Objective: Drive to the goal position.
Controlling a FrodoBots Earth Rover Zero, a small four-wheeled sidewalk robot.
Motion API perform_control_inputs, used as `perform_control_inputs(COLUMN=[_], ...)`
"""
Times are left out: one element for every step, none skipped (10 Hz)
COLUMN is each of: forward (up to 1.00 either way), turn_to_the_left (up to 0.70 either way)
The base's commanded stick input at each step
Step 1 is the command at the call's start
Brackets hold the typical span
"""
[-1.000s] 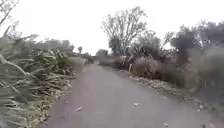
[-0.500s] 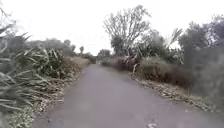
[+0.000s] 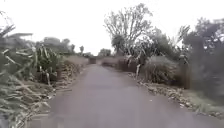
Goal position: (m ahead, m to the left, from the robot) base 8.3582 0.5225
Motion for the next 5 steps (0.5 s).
perform_control_inputs(forward=[1.00,1.00,1.00,1.00,1.00], turn_to_the_left=[0.00,0.00,0.00,0.00,0.00])
